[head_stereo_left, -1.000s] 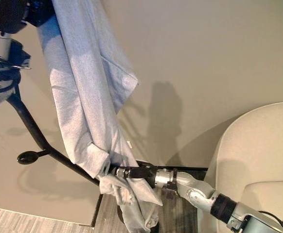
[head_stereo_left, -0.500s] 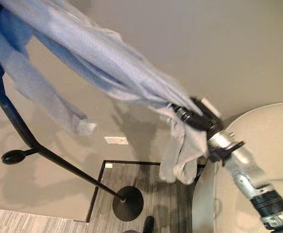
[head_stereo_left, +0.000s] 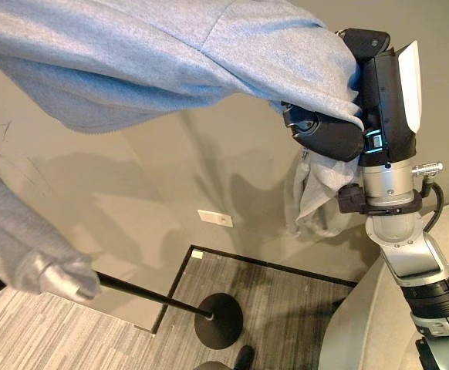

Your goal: Hang the clothes on the sofa on the clothes rack.

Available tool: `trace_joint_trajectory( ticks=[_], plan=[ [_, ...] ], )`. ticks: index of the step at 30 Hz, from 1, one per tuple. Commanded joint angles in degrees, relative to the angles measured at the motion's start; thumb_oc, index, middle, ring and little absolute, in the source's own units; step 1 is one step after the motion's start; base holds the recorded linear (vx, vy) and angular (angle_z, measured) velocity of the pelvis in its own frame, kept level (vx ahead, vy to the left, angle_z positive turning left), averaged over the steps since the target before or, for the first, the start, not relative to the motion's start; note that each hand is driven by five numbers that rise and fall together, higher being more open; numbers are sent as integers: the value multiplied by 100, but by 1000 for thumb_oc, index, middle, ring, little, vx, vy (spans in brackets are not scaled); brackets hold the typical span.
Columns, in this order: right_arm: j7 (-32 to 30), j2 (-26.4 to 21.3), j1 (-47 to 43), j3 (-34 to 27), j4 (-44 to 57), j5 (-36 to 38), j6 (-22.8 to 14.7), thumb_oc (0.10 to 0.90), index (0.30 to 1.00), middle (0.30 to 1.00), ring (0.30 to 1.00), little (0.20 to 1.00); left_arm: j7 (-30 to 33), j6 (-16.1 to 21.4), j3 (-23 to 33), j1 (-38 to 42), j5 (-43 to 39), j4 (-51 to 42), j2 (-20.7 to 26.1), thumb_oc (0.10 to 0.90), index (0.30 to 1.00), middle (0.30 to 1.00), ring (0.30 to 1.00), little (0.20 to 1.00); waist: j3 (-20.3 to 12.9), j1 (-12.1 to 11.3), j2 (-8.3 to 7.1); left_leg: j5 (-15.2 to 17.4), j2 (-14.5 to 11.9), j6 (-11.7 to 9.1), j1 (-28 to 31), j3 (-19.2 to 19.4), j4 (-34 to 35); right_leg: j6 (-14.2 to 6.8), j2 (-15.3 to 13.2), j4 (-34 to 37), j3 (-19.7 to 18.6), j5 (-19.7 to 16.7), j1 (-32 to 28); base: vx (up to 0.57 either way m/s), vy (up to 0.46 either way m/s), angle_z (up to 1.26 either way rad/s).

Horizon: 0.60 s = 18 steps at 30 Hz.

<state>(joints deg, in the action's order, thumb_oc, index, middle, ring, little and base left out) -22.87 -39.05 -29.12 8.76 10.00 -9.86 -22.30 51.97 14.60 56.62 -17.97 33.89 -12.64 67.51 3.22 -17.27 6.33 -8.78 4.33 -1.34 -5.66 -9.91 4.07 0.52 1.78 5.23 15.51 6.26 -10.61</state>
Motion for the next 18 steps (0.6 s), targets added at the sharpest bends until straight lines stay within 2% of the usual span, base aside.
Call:
trace_joint_trajectory(
  ticks=[1,4,12,14,15,18],
  plan=[
    [-561,173,-600,-14,199,-86,-171,400,300,300,300,300,190,-577,469,-79,-400,803,43,400,300,300,300,300,-768,101,-191,265,-623,-309,-110,211,-224,-337,-208,-23,-84,-102,584,-5,-6,4],
    [-484,250,-529,60,131,-59,-98,400,300,300,300,300,69,-348,243,89,-620,584,-210,400,300,300,300,300,-762,122,-209,240,-611,-314,-119,201,-214,-320,-199,-23,-60,-95,582,3,0,2],
    [-347,375,-274,110,173,38,-47,400,300,300,300,300,-191,-134,-284,469,-676,146,-293,400,300,300,300,300,-709,248,-157,211,-601,-299,-105,212,-145,-325,-201,-23,-52,-116,600,0,0,0],
    [-334,403,-210,120,190,58,-24,400,300,300,300,300,-256,-102,-508,629,-745,80,-339,400,300,300,300,300,-697,289,-143,197,-595,-299,-109,217,-122,-336,-210,-23,-49,-121,616,0,0,0],
    [-337,474,-167,122,187,70,12,400,300,300,300,300,-352,-19,-800,787,-862,2,-445,400,300,300,300,300,-681,374,-117,195,-587,-293,-112,237,-107,-342,-230,-23,-59,-128,632,0,0,0],
    [-347,480,-89,76,201,85,32,400,300,300,300,300,-433,40,-1038,942,-923,-96,-551,400,300,300,300,300,-676,409,-80,206,-578,-283,-114,258,-115,-343,-241,-23,-68,-128,642,2,2,-1]
  ],
)
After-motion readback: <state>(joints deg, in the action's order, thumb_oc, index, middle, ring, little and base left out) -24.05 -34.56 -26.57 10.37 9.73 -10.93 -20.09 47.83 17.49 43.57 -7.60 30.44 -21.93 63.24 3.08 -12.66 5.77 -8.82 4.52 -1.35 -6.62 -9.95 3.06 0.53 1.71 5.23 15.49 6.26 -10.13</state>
